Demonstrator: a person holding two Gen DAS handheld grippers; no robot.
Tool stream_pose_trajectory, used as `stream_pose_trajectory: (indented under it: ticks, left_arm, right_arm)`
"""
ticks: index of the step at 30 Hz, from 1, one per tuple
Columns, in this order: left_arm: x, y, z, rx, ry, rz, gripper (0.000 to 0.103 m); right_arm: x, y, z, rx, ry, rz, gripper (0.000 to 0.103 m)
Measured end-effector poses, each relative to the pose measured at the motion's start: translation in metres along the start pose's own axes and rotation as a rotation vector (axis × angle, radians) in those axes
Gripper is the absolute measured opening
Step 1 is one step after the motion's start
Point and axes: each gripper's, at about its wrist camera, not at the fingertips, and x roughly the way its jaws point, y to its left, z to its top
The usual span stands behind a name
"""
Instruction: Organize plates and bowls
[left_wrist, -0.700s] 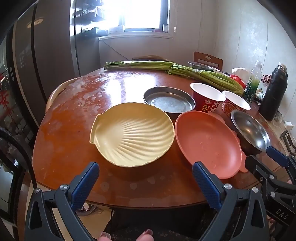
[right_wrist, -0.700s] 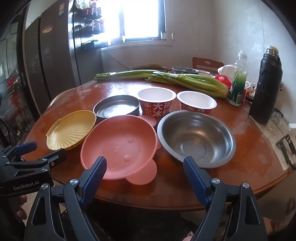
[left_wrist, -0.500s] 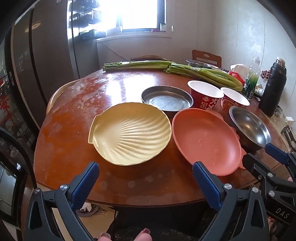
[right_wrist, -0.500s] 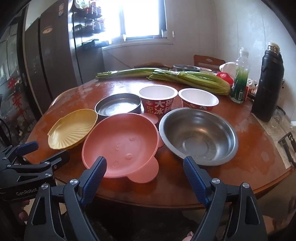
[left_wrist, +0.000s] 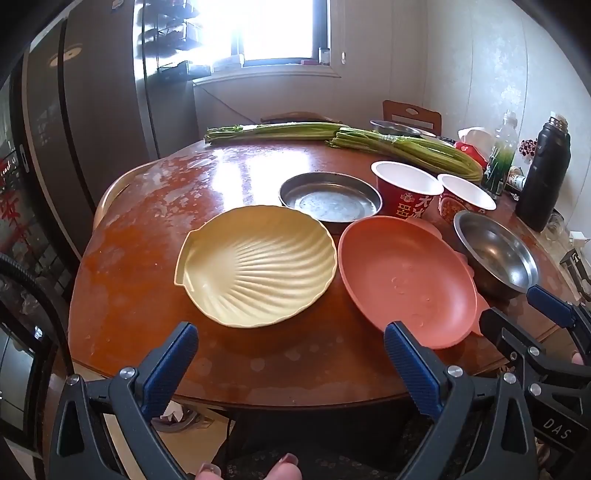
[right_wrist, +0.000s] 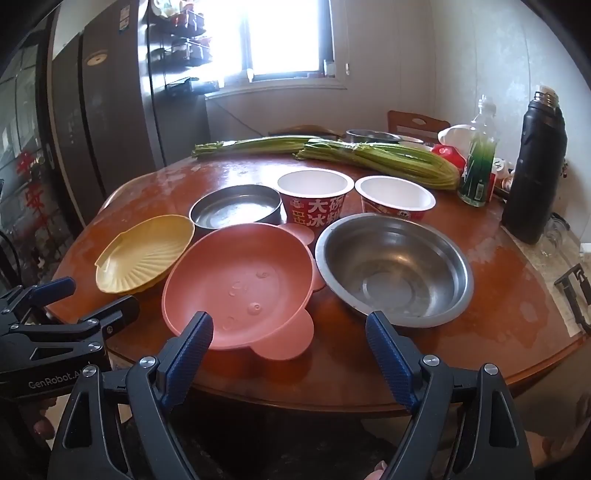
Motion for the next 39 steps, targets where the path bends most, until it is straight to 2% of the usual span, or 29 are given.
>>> stream_pose_trajectory:
  ticks: [39]
  left_arm:
    - [-0.0029, 0.0016, -0.0045, 0.003, -0.009, 0.001, 0.101]
  right_arm:
    - [0.0008, 0.0038, -0.0038, -0.014, 0.015, 0.004, 0.086]
